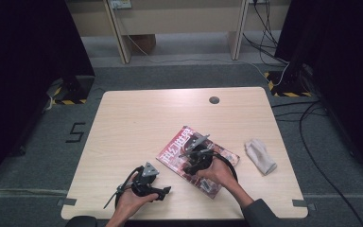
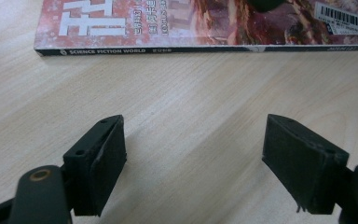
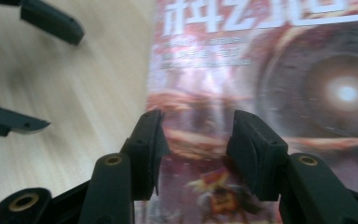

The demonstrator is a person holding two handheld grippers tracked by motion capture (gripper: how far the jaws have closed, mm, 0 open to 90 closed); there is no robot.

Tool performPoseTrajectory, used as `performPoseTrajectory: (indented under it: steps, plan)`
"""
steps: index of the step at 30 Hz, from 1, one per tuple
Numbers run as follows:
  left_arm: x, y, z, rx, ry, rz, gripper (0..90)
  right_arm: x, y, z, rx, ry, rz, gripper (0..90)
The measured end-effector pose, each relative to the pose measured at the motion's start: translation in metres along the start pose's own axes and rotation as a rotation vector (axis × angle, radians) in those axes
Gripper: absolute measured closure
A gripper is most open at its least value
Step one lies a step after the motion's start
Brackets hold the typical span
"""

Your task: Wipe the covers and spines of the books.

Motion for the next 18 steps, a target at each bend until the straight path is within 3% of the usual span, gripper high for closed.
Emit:
performPoseTrajectory:
  steps: [6,8,13,18]
  plan:
    - [-0.001,0.0,0.001,-0.002,-0.007,-0.001,20.9,0.01,-0.014,-0.01,0.047,-0.037,0.059,48.9]
    - [-0.001,-0.001,0.001,-0.003,-0.016,-0.004,21.0,0.013,-0.019,-0.013,0.062,-0.054,0.06,47.4]
    - [-0.005,-0.002,0.001,-0.002,-0.036,-0.006,21.0,0.024,-0.037,-0.022,0.134,-0.085,0.09,42.0]
    - [-0.009,-0.007,0.005,-0.002,-0.06,-0.01,21.2,0.04,-0.055,-0.029,0.196,-0.056,0.135,38.6]
Point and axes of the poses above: each handheld gripper's, and its own axes: z roughly forward along the jaws, x roughly out of its underside, y roughly to its left, the point moved 7 cm from there along z, roughly forward along the jaws, and after that the axes turned 13 degrees about -z, right-handed, at the moved point
